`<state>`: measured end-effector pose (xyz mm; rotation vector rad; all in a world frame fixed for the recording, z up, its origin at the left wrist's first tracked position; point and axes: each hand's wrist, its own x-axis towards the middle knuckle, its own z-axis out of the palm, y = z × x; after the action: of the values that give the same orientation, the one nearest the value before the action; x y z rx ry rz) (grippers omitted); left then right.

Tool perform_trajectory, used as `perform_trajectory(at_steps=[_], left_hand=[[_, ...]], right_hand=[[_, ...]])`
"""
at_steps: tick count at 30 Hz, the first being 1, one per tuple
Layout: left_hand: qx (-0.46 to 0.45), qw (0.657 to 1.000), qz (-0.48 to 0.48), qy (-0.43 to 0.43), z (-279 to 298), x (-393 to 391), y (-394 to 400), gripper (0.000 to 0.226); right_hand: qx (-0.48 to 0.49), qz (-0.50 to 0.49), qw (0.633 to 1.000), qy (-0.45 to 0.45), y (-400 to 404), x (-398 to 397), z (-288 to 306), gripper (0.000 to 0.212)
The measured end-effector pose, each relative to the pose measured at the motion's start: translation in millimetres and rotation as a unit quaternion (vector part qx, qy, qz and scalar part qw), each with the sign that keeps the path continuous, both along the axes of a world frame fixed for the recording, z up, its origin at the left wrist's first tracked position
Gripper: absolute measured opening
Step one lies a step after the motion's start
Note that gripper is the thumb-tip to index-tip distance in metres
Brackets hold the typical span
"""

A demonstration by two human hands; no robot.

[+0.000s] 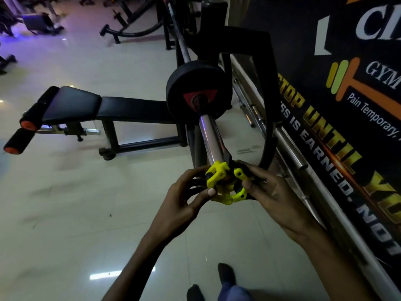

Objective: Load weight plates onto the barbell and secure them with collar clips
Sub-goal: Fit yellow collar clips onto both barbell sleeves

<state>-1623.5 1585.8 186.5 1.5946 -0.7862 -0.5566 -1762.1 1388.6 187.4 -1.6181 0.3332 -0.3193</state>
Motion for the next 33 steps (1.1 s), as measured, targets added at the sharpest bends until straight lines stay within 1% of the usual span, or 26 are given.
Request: perform_trajectory(at_steps=[5, 12, 15, 17, 21, 25, 27, 30, 33], left_hand=[[0.007, 0.999, -0.012, -0.032, -5.5, -4.3, 1.4, 0.048], [0.007, 0.998, 0.019, -0.056, -13.4, 2.7, -10.3, 0.051], [0.011, 0.993, 0.047, -0.107, -12.7, 16.2, -20.6, 0.053], [0.024, 0.987, 0.073, -0.138, -12.4, 28.2, -29.2, 0.053], [0.043, 0.974, 0.132, -0.178, -9.2, 56.5, -50.2, 0.048], [0.014, 0.964, 0.187, -0.188, -2.3, 88.3, -72.6, 0.039], [0.004, 0.962, 0.200, -0.189, 1.1, 105.0, -84.7, 0.040], [0.008, 0.957, 0.211, -0.200, 3.5, 130.0, -102.5, 0.041], [0.013, 0.951, 0.232, -0.202, 3.4, 150.6, -117.8, 0.041]], right_hand=[[0.015, 0.014, 1.000, -0.009, -5.6, -2.2, -7.0, 0.053], [-0.024, -0.004, 0.999, -0.030, -12.7, 15.2, -16.6, 0.059], [0.013, -0.002, 0.998, -0.054, -23.8, 33.7, -14.1, 0.058], [0.011, -0.008, 0.998, -0.056, -32.6, 50.0, -11.9, 0.054], [-0.076, -0.043, 0.994, -0.058, -50.6, 90.7, -6.3, 0.047], [-0.162, -0.098, 0.980, -0.066, -63.3, 137.4, 2.0, 0.040], [-0.200, -0.117, 0.970, -0.077, -67.4, 159.2, 7.0, 0.037], [-0.243, -0.129, 0.958, -0.080, -73.6, 188.4, 13.1, 0.035], [-0.266, -0.138, 0.951, -0.068, -81.5, 210.7, 16.0, 0.034]])
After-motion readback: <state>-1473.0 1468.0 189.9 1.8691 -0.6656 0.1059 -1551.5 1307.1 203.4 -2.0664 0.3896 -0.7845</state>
